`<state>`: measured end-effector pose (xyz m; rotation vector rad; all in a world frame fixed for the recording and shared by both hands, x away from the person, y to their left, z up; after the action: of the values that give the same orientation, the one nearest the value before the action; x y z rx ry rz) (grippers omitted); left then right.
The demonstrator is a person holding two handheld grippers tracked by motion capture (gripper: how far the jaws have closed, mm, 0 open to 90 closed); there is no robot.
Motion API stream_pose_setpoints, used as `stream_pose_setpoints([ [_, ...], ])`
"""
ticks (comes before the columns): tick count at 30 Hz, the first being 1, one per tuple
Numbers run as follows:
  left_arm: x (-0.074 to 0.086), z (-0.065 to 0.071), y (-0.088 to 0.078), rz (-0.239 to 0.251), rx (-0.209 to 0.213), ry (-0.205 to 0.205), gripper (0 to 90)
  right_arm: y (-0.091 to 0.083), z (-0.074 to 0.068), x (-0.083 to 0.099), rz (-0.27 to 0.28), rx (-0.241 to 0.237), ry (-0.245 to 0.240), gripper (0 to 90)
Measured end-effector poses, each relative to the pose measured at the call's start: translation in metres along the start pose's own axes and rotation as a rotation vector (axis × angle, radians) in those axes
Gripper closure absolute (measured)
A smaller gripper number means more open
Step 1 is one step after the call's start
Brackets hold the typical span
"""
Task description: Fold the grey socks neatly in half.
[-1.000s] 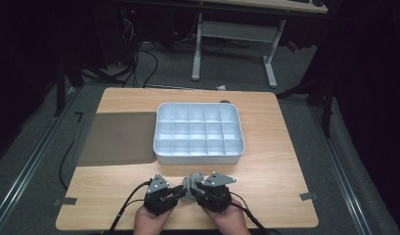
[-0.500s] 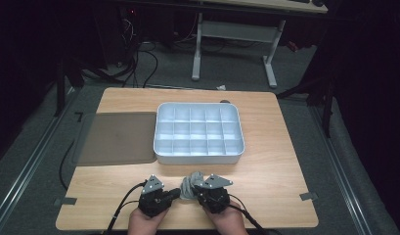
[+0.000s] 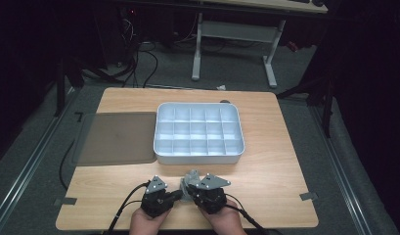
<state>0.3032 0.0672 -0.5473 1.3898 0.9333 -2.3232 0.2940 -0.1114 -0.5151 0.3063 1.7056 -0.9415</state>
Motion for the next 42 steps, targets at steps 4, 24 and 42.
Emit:
stream_pose_setpoints([
  [4,0.0,0.0,0.0,-0.001,-0.001,0.003,87.6,0.003,-0.003,0.007,-0.017,-0.013,-0.005,85.9],
  [24,-0.025,0.013,0.002,0.146,0.022,0.068,86.9,0.008,-0.007,0.024,-0.031,-0.015,-0.02,86.2],
  [42,-0.012,0.002,0.017,0.071,-0.015,0.081,89.8,-0.001,-0.005,0.017,-0.004,-0.051,0.016,79.8],
])
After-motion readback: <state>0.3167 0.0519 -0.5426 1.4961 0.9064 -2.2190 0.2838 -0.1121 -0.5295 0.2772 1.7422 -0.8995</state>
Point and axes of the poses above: each handheld gripper's, and its own axes: y roughly forward along the jaws, x roughly out of its underside, z roughly to its right, the point moved 2 cm from there along y, roughly forward along the jaws, and after that the axes turned 13 degrees about z, right-handed, at the moved point
